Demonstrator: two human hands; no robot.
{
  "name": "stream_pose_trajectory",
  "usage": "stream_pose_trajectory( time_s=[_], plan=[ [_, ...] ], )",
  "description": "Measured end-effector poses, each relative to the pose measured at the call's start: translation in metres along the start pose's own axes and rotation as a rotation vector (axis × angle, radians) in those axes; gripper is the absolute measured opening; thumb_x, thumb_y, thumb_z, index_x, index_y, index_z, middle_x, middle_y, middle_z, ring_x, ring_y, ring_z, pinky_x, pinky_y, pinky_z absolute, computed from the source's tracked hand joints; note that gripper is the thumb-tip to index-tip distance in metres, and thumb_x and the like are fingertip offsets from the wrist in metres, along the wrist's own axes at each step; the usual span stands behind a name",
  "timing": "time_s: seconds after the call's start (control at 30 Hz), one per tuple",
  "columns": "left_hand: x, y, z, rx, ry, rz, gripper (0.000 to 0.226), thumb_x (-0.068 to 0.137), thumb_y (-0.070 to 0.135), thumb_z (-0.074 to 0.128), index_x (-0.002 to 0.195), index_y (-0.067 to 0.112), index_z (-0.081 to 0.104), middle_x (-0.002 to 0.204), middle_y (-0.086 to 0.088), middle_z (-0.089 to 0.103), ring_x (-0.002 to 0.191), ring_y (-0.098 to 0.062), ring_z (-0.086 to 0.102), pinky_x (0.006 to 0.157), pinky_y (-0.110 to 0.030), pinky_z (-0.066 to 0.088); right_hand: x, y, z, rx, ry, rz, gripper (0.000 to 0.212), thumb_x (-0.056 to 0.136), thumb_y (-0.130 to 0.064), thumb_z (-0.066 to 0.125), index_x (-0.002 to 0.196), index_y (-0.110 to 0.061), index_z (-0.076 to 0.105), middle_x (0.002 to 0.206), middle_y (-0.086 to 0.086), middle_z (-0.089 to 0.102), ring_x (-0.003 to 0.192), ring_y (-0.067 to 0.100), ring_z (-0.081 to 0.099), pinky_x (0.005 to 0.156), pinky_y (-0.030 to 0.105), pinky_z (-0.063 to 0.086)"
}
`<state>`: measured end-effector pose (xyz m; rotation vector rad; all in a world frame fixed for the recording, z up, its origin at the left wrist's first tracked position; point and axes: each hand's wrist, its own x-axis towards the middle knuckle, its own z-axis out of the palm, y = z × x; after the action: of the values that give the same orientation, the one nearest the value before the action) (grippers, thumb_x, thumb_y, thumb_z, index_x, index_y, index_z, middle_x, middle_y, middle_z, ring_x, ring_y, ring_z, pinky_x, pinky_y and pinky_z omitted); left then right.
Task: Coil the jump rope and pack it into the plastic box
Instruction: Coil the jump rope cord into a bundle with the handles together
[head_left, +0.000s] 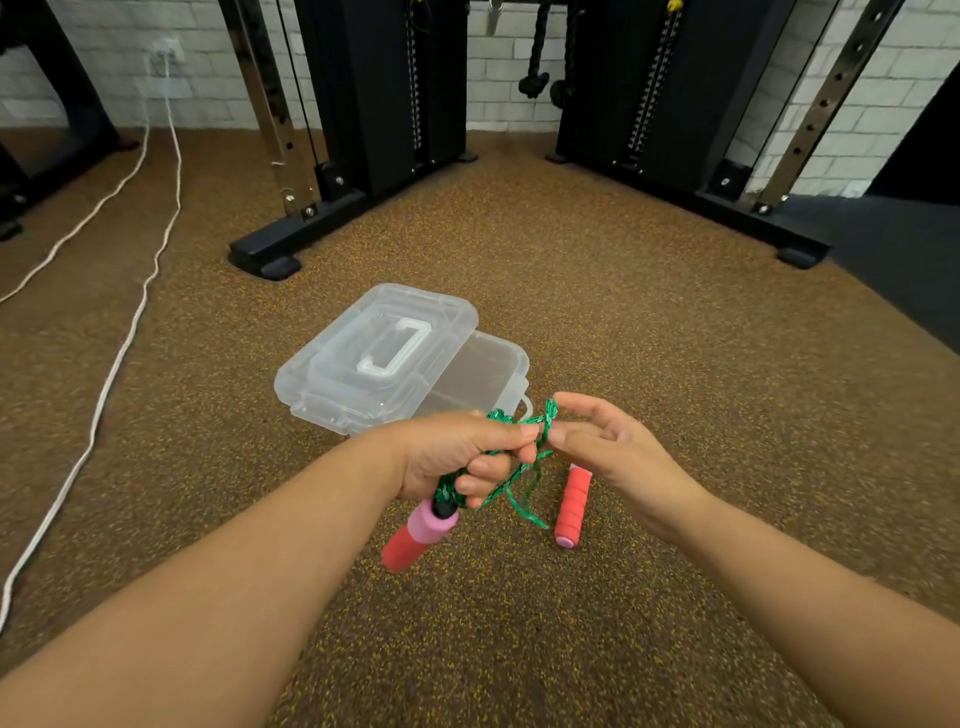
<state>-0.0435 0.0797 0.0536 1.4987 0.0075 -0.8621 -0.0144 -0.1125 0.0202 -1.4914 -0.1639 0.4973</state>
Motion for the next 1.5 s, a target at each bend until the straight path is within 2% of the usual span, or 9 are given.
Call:
stream_pose_trajectory(
  time_s=[0.23, 0.5, 0.73, 0.87, 1.0, 1.1, 1.27, 1.37, 1.5],
  plan=[
    [0.002, -0.003, 0.001, 0.095, 0.029, -0.027, 0.029, 0.098, 0.034, 0.043, 0.078, 0.016, 0.054, 0.037, 0.010, 0.033, 0.030, -0.003, 0.032, 0.042, -0.018, 0.039, 0.005, -0.002, 0.005, -0.071, 0.117, 0.039, 0.048, 0.078, -0.005, 0.072, 0.122, -0.012, 0.055, 0.068, -0.002, 0.067, 0.069, 0.010, 0.063, 0.075, 0.025, 0.044],
    [0.001, -0.007, -0.006, 0.145, 0.136, -0.013, 0.028, 0.098, 0.032, 0.044, 0.080, 0.015, 0.057, 0.038, 0.010, 0.034, 0.031, -0.005, 0.032, 0.043, -0.018, 0.038, 0.005, -0.017, -0.014, -1.064, 0.074, -0.288, 0.026, 0.092, -0.013, 0.052, 0.099, -0.034, 0.066, 0.076, -0.015, 0.062, 0.063, 0.005, 0.054, 0.060, 0.021, 0.041],
    [-0.004, -0.001, -0.010, 0.091, 0.172, 0.059, 0.027, 0.097, 0.032, 0.045, 0.082, 0.014, 0.060, 0.039, 0.010, 0.035, 0.033, -0.005, 0.032, 0.047, -0.020, 0.037, 0.003, -0.022, -0.023, 0.159, -0.179, 0.271, 0.020, 0.084, -0.008, 0.054, 0.101, -0.007, 0.063, 0.063, 0.001, 0.054, 0.054, 0.012, 0.054, 0.090, 0.046, 0.050],
    [-0.004, -0.003, -0.013, 0.052, 0.247, 0.088, 0.026, 0.097, 0.030, 0.046, 0.084, 0.013, 0.060, 0.039, 0.009, 0.034, 0.033, -0.006, 0.032, 0.047, -0.022, 0.037, 0.003, -0.018, -0.024, -0.033, -0.064, 0.249, 0.022, 0.097, -0.014, 0.046, 0.109, -0.013, 0.064, 0.050, -0.009, 0.033, 0.037, 0.003, 0.024, 0.047, 0.025, 0.042],
    [-0.006, -0.004, -0.023, -0.064, 0.307, 0.102, 0.026, 0.096, 0.033, 0.046, 0.086, 0.014, 0.060, 0.038, 0.008, 0.035, 0.033, -0.007, 0.032, 0.048, -0.024, 0.035, -0.001, -0.021, -0.034, -0.406, -0.043, 0.024, 0.012, 0.091, -0.021, 0.059, 0.096, -0.020, 0.070, 0.045, -0.011, 0.043, 0.039, 0.003, 0.035, 0.041, 0.020, 0.029],
    [-0.009, -0.003, -0.023, -0.088, 0.286, 0.088, 0.027, 0.097, 0.034, 0.045, 0.083, 0.015, 0.058, 0.037, 0.008, 0.033, 0.032, -0.007, 0.031, 0.048, -0.024, 0.034, 0.002, -0.021, -0.043, -0.632, -0.007, -0.107, 0.010, 0.086, -0.030, 0.065, 0.086, -0.026, 0.074, 0.075, 0.001, 0.072, 0.070, 0.008, 0.056, 0.069, 0.024, 0.044],
    [-0.013, 0.002, -0.022, -0.168, 0.167, 0.041, 0.030, 0.096, 0.038, 0.043, 0.075, 0.019, 0.052, 0.036, 0.009, 0.030, 0.030, -0.006, 0.028, 0.045, -0.022, 0.032, 0.008, -0.013, -0.044, -0.710, 0.056, -0.061, 0.031, 0.094, -0.039, 0.049, 0.072, -0.025, 0.067, 0.057, -0.002, 0.045, 0.052, 0.017, 0.037, 0.050, 0.027, 0.031],
    [-0.013, 0.005, -0.015, -0.231, 0.107, 0.031, 0.031, 0.095, 0.039, 0.043, 0.072, 0.020, 0.051, 0.035, 0.009, 0.030, 0.029, -0.005, 0.029, 0.042, -0.019, 0.034, 0.013, -0.001, -0.034, -0.915, 0.043, -0.116, 0.017, 0.095, -0.030, 0.051, 0.102, -0.032, 0.066, 0.101, 0.000, 0.062, 0.093, 0.015, 0.059, 0.090, 0.036, 0.048],
    [-0.012, 0.009, -0.006, -0.283, 0.042, 0.025, 0.032, 0.096, 0.039, 0.041, 0.070, 0.020, 0.049, 0.033, 0.008, 0.030, 0.027, -0.005, 0.030, 0.041, -0.018, 0.034, 0.004, 0.005, -0.010, -0.597, -0.189, -0.144, 0.061, 0.088, -0.010, 0.058, 0.140, -0.034, 0.035, 0.140, -0.007, 0.046, 0.131, 0.006, 0.042, 0.113, 0.033, 0.032]
  ],
)
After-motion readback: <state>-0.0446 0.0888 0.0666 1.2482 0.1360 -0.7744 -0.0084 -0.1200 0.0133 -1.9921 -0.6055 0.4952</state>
